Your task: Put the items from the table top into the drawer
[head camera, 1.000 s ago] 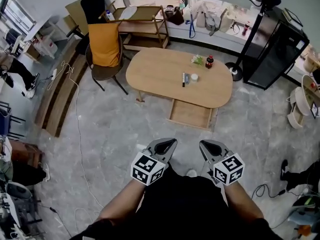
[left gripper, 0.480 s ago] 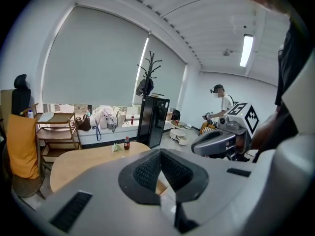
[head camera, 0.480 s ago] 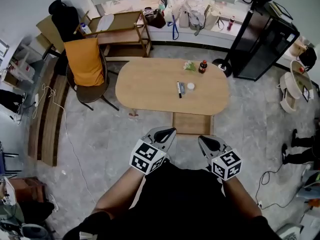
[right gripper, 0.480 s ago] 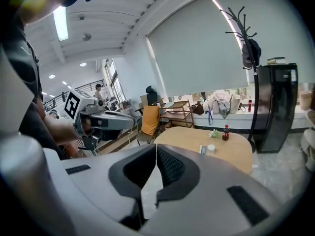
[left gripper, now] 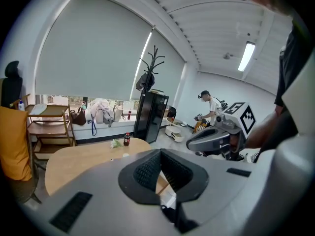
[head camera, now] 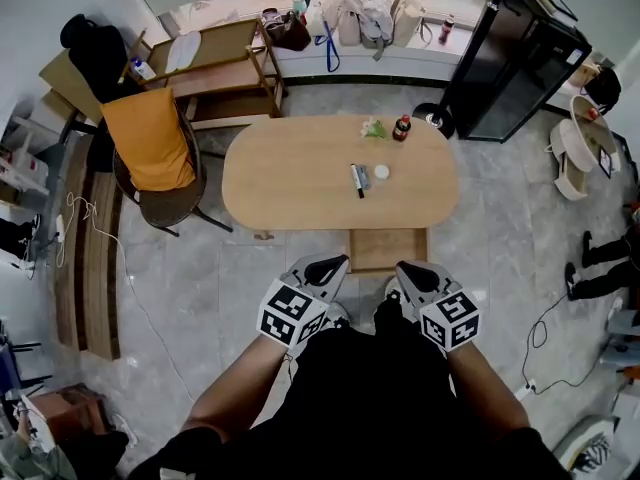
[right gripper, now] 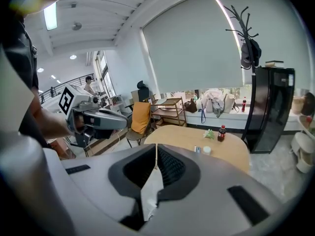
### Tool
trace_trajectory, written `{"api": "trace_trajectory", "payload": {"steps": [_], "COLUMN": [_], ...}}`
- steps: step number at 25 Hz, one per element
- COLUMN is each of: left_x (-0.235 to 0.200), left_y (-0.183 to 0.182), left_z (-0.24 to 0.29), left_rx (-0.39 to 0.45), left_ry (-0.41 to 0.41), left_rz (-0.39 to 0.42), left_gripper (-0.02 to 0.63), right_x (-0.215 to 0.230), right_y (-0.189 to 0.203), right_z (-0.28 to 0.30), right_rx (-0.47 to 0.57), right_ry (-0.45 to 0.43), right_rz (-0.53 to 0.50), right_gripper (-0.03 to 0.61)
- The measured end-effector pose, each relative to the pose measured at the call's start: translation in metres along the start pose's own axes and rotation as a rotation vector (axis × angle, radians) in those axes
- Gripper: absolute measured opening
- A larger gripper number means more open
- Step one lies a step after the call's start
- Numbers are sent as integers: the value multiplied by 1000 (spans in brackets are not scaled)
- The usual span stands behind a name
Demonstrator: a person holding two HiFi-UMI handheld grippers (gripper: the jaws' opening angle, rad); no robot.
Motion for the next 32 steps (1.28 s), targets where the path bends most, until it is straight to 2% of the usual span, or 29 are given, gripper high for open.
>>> {"api": "trace_trajectory", "payload": {"steps": [5, 7, 10, 19, 23, 27, 32], "left_x": [-17, -23, -39, -72, -83, -94, -97], "left_y": [-2, -6, -8, -4, -4, 4, 11], "left_z": [19, 25, 36, 110, 151, 180, 194], "left_rx": [-20, -20, -44, -151, -188, -224, -252], "left_ry": [-14, -23, -68, -190, -218, -243, -273], "left_rz": [-14, -23, -35, -141, -179, -220, -279], "left_gripper": [2, 2, 2, 2, 2, 2, 2], "right_x": [32, 47, 74, 190, 246, 291, 321], "right_y": [-3, -1, 8, 78, 107, 124, 127], "right_z": [35, 48, 76, 185, 243, 299, 357], "right_rx": [-34, -65, -117, -301, -365, -409, -444], "right_ry": [22, 25, 19, -3, 1, -1, -11], "right_rz": [-14, -30, -56, -47, -80, -97, -132], "right_gripper": [12, 60, 72, 74, 81, 138, 214]}}
Point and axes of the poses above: the fingertips, and each gripper's own axes: z forward along the fingers, x to its right, y out of its underside, the point moved 9 cm from there along -z, backward along the fingers, and after that the axes turned 4 degrees about -z, right-handed, at the moved point
